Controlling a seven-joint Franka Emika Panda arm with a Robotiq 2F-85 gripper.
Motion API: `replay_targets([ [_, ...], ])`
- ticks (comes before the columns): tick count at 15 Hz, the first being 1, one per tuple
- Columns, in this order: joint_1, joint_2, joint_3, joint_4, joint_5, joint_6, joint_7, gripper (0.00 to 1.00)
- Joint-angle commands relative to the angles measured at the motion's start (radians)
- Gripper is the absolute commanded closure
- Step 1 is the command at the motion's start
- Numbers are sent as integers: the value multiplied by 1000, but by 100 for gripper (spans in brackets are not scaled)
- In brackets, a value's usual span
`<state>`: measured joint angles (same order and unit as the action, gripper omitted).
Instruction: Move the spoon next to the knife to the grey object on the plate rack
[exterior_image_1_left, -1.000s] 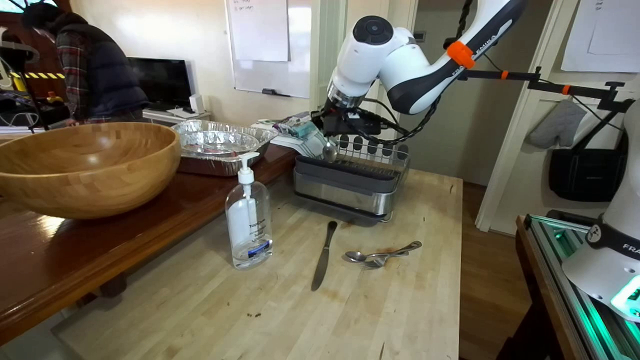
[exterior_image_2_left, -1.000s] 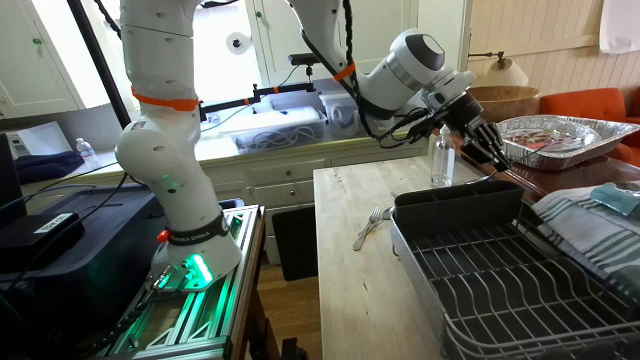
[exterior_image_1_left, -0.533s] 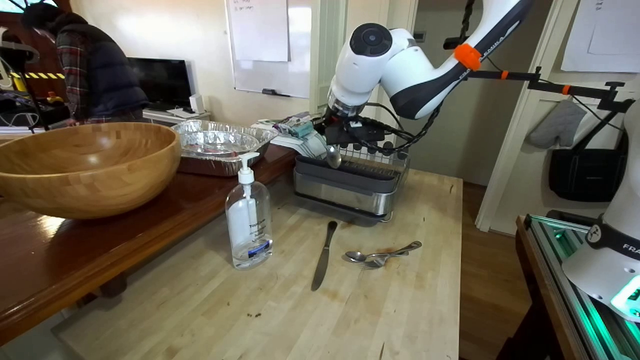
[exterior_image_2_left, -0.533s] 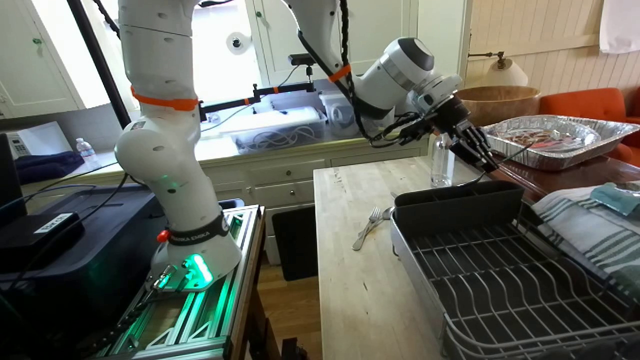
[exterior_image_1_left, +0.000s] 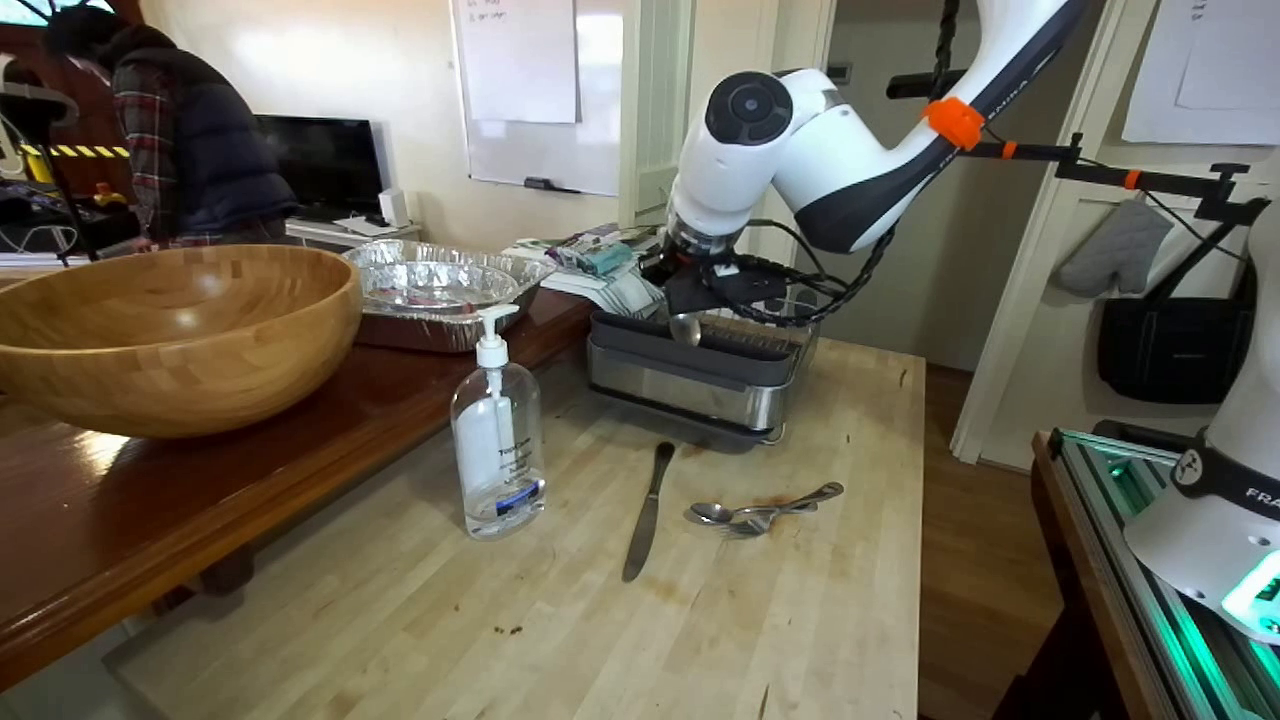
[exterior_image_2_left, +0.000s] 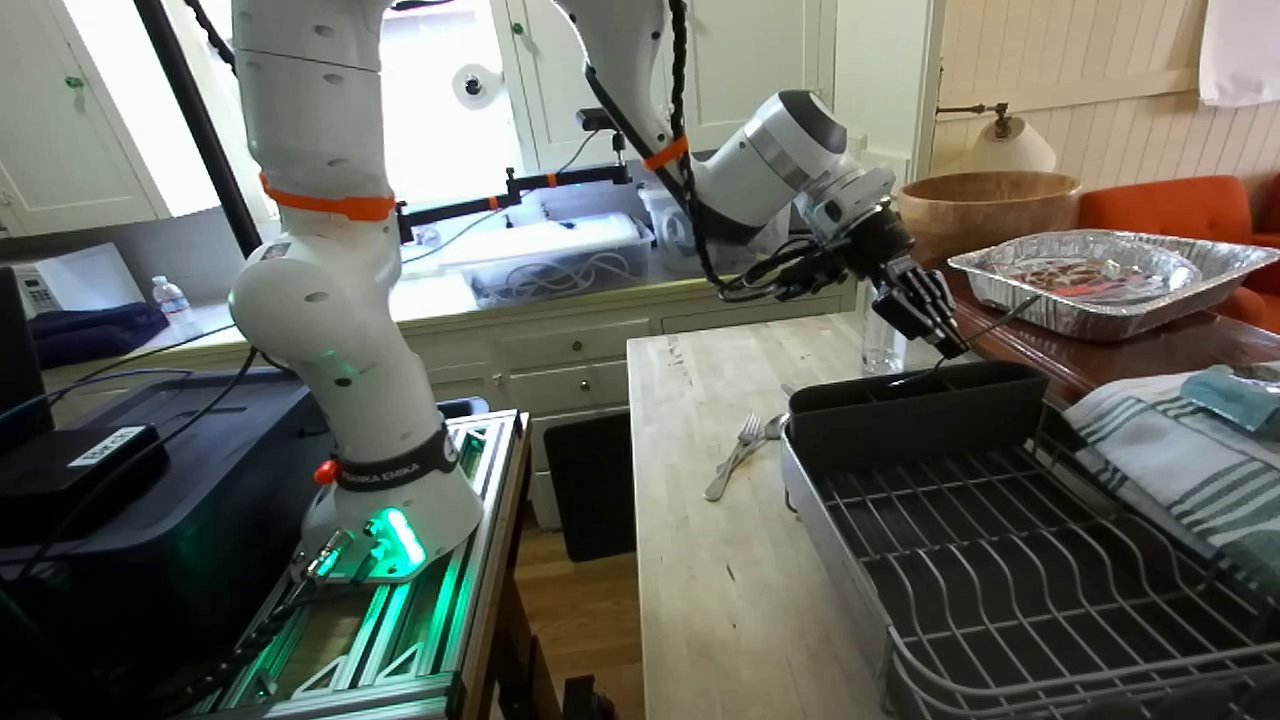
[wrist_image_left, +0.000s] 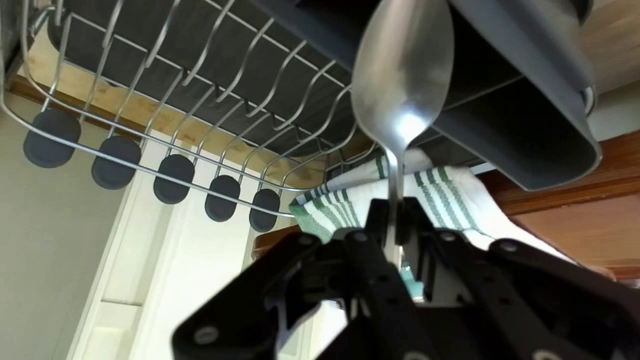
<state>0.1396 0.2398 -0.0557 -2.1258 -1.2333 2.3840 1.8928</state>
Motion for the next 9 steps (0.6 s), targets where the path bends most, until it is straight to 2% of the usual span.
replay_targets([
  [1, -11, -29, 31, -51, -57, -43, 62, 97],
  [9, 0, -5, 76, -53, -113, -148, 101, 97],
])
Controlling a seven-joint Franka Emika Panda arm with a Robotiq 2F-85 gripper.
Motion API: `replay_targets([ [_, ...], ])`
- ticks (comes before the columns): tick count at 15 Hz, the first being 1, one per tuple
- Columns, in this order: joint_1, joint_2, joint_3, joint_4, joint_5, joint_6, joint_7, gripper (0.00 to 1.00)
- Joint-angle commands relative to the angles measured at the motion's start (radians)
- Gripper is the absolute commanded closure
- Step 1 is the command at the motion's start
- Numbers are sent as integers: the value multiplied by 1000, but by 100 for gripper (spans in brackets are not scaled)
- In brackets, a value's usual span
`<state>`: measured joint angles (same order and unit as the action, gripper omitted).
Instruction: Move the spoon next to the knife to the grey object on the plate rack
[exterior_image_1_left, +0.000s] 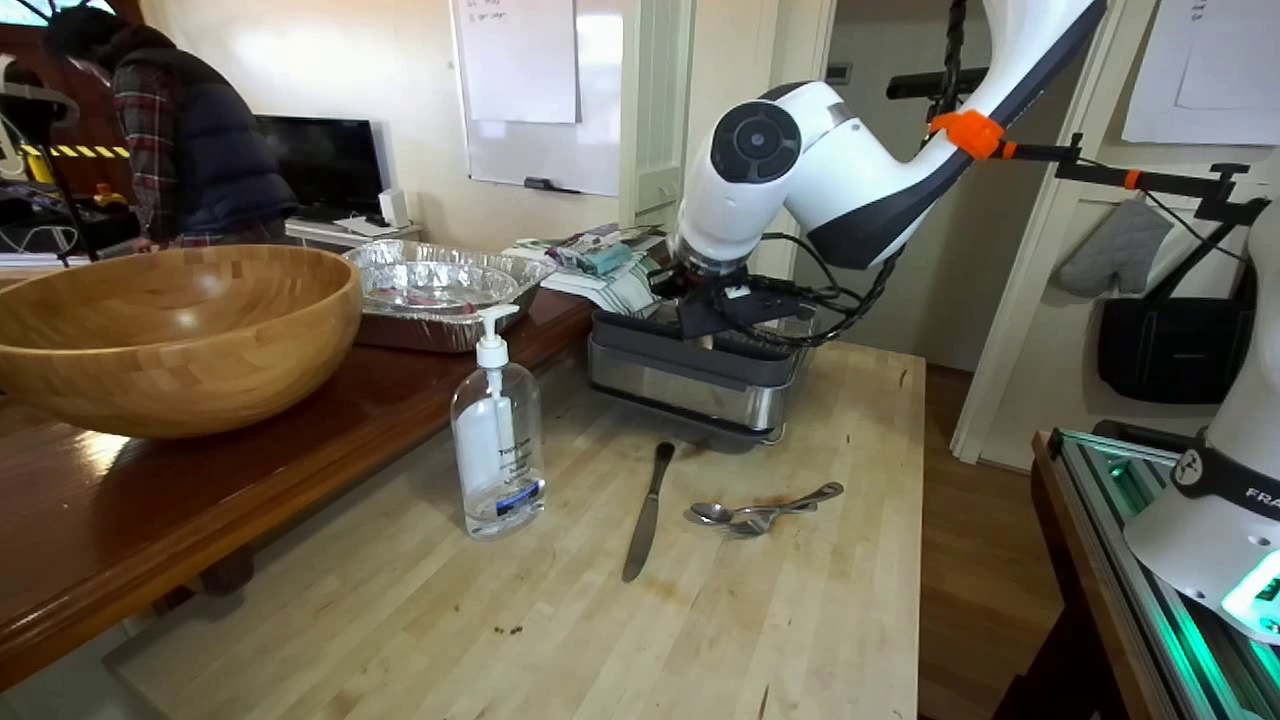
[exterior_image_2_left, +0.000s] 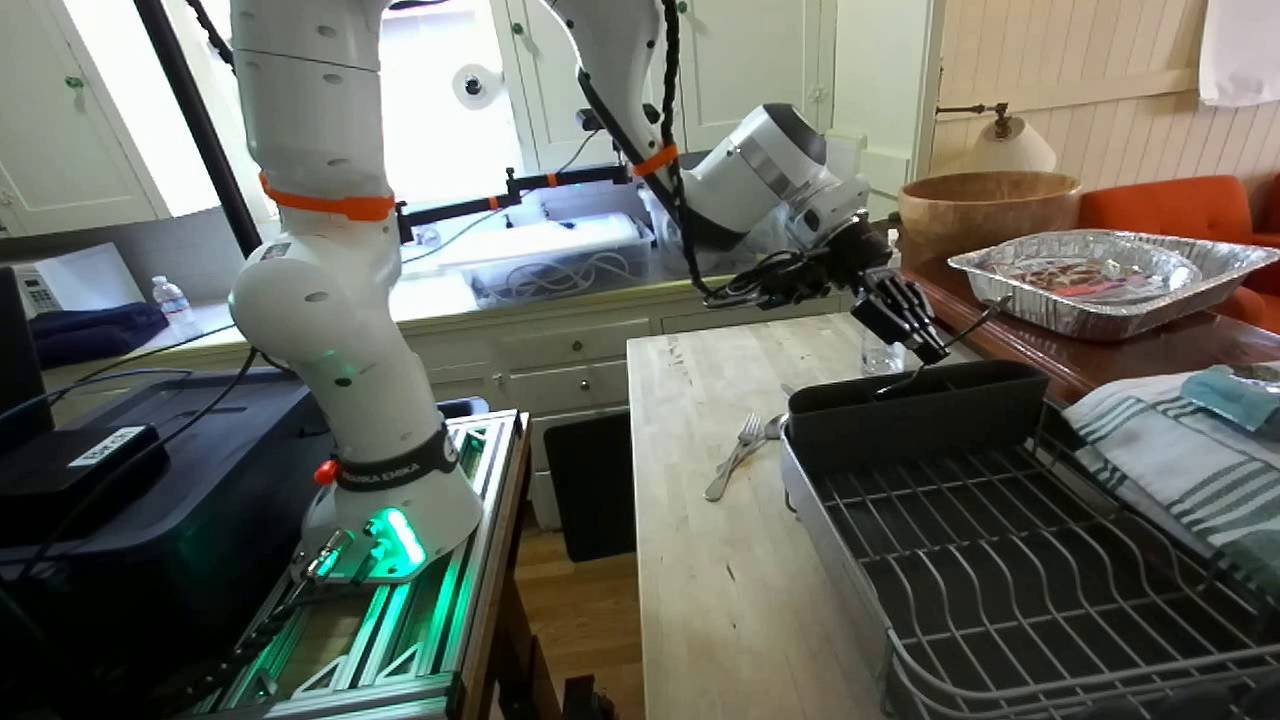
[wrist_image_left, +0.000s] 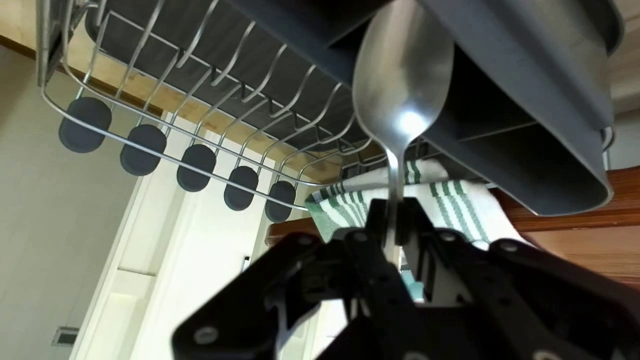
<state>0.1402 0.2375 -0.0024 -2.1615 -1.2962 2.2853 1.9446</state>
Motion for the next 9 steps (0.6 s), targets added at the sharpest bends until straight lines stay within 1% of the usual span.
replay_targets([
  [1, 0, 1, 29, -16, -58, -65, 53, 97],
  [9, -4, 19, 53, -10, -81, -120, 60, 97],
])
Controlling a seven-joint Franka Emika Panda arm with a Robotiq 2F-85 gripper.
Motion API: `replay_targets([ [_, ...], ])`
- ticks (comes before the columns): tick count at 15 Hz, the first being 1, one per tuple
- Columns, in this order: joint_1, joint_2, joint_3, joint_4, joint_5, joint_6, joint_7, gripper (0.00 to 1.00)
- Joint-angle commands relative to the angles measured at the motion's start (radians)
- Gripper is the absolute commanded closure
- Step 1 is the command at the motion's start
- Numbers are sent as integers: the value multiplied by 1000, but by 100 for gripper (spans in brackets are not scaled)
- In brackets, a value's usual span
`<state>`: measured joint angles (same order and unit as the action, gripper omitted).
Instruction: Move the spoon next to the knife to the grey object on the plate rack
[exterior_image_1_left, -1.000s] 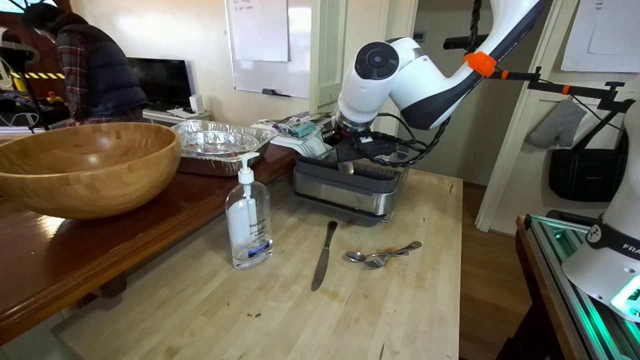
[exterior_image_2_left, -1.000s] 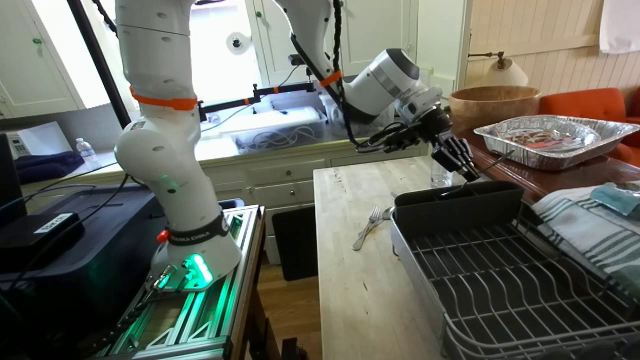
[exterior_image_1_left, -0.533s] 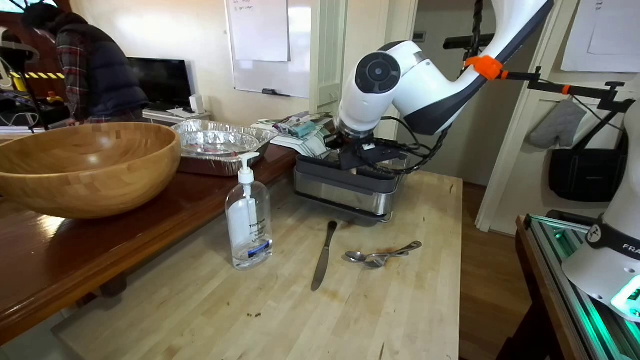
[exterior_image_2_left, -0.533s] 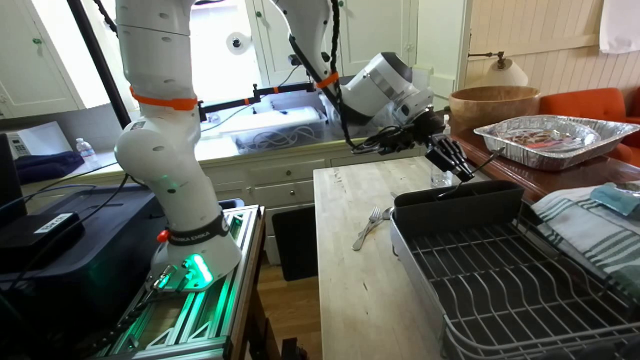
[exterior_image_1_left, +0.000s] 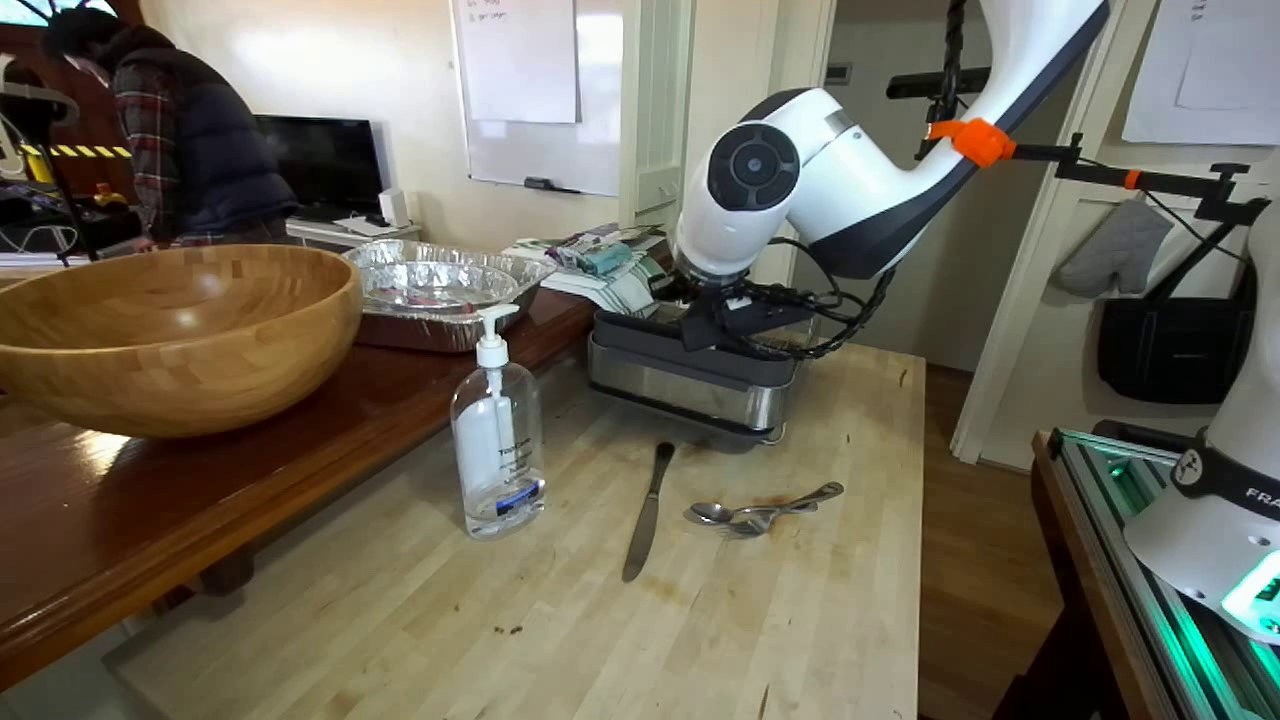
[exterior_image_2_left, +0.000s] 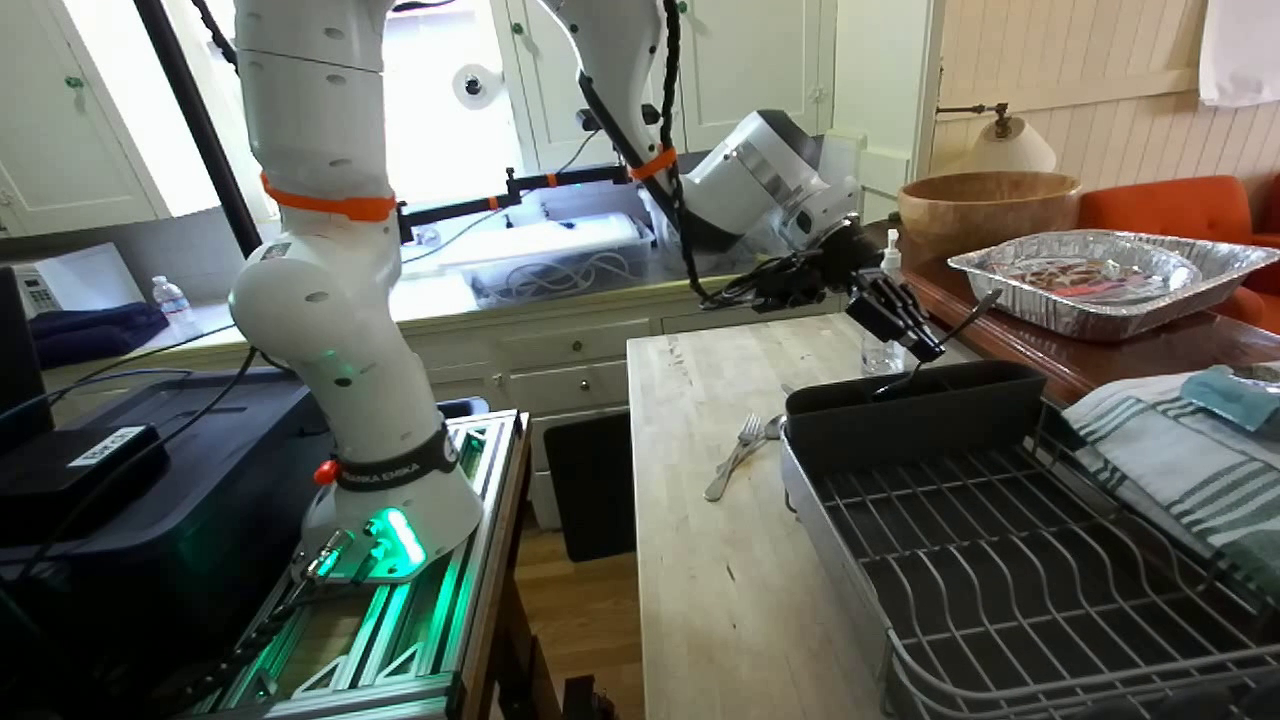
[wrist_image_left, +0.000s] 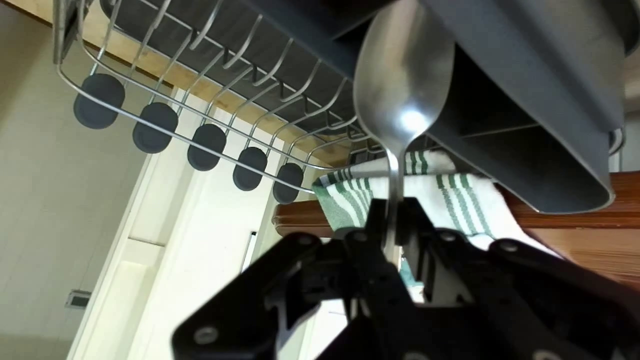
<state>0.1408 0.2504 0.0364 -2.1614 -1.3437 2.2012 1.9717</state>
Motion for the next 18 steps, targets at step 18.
replay_targets([
  [18, 0, 73, 36, 4, -125, -74, 165, 97],
])
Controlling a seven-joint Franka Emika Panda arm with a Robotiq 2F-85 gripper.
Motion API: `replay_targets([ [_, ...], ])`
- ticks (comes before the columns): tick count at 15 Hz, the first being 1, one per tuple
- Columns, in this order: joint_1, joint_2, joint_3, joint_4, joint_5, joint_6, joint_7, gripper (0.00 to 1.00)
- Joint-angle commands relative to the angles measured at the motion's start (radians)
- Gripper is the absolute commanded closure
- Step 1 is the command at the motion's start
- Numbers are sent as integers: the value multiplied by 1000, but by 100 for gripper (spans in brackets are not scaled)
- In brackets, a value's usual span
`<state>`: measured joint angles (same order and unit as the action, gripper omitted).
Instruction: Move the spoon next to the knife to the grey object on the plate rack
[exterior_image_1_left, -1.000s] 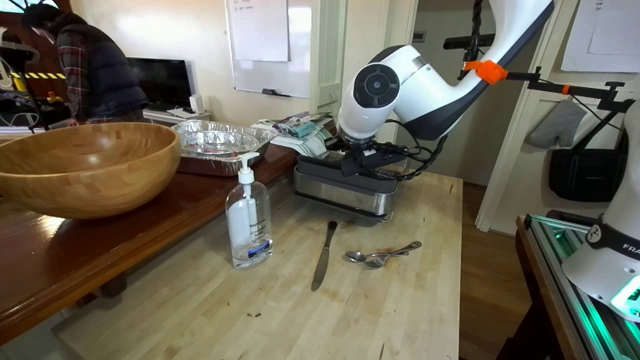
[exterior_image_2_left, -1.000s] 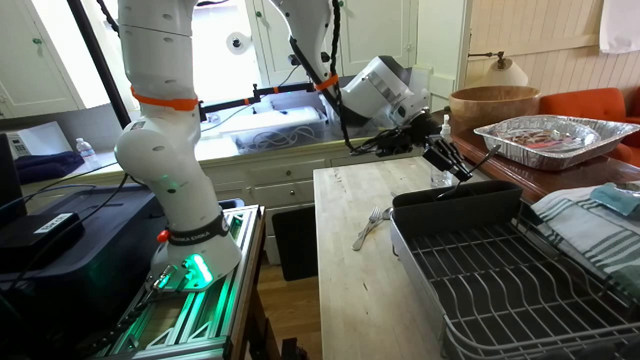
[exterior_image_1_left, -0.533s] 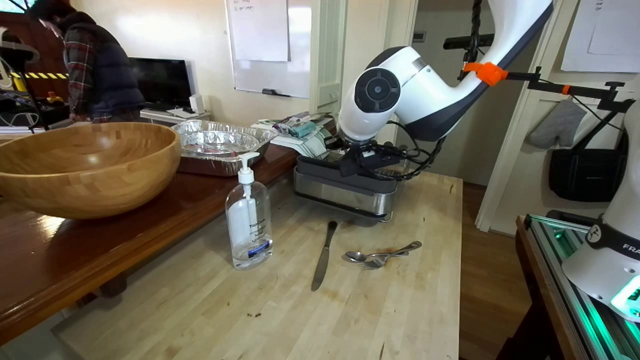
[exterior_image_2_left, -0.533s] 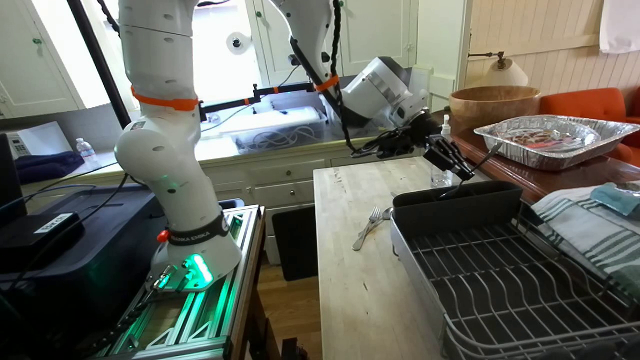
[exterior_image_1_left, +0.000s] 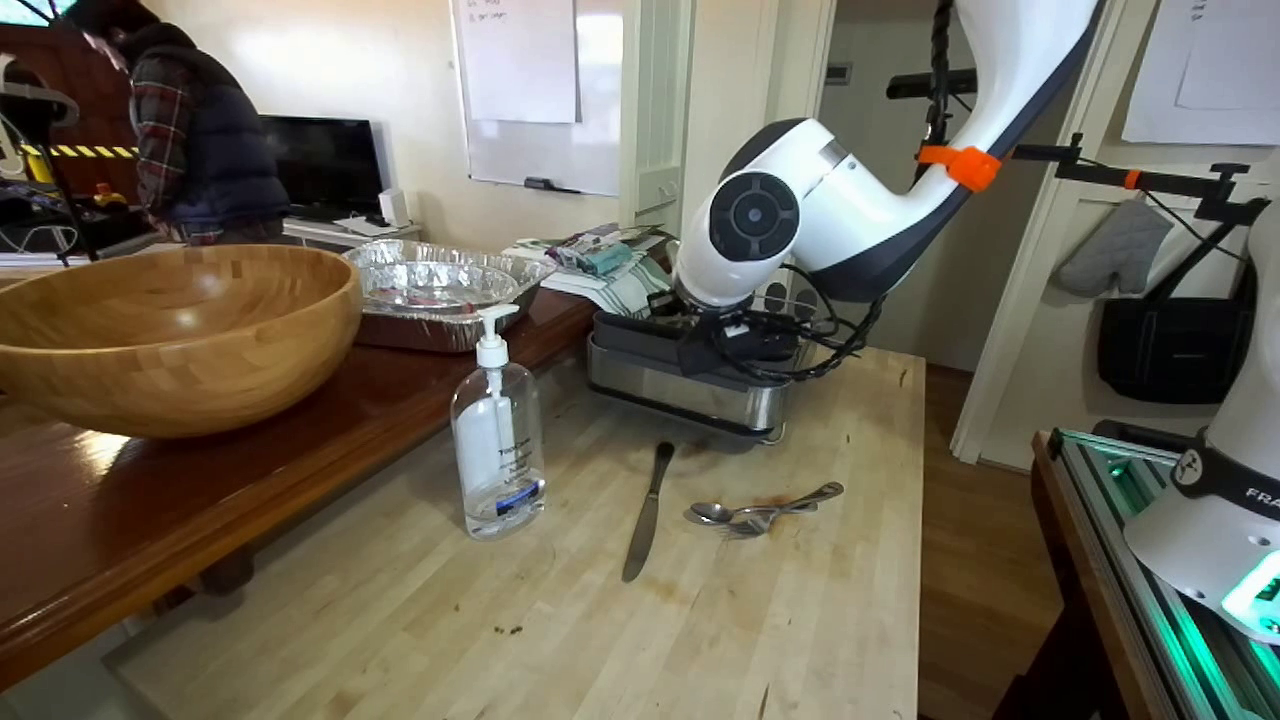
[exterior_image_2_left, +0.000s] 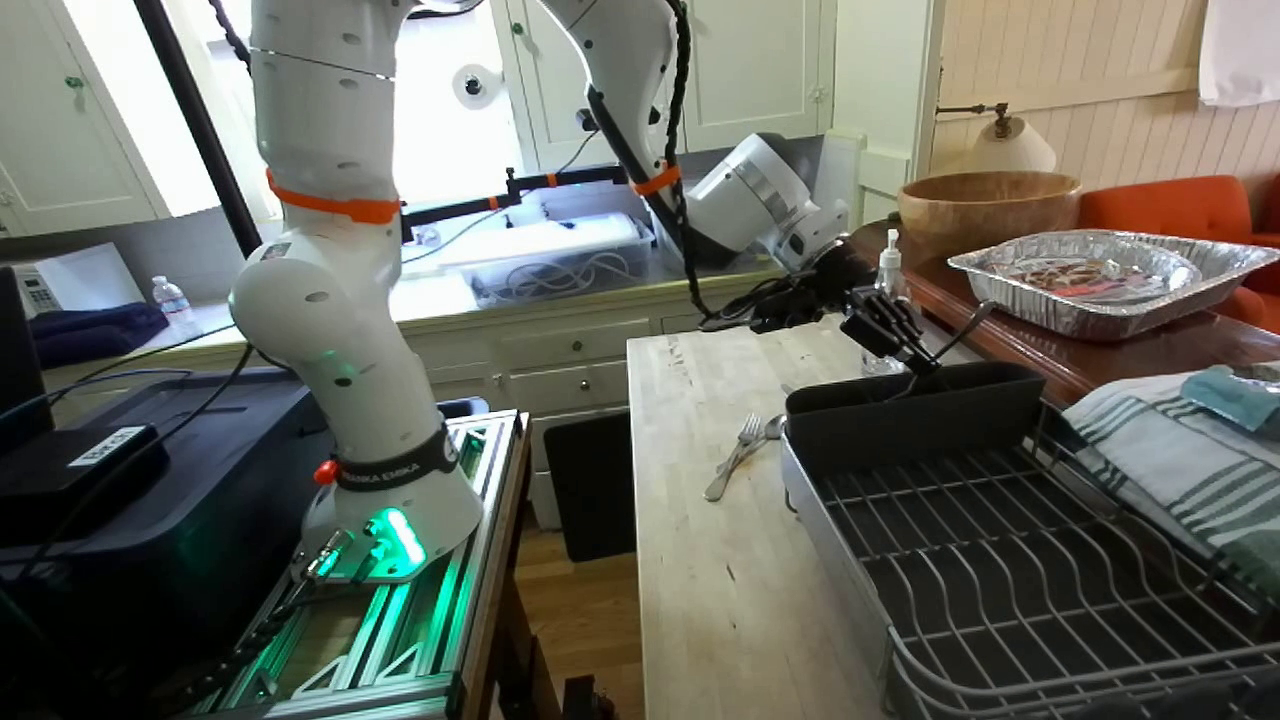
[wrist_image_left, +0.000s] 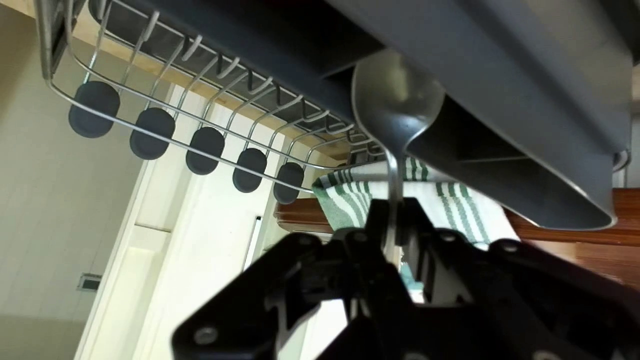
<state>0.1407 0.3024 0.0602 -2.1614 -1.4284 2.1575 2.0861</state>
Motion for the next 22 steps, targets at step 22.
replay_targets([
  [22, 1, 74, 29, 27, -46, -56, 38, 97],
])
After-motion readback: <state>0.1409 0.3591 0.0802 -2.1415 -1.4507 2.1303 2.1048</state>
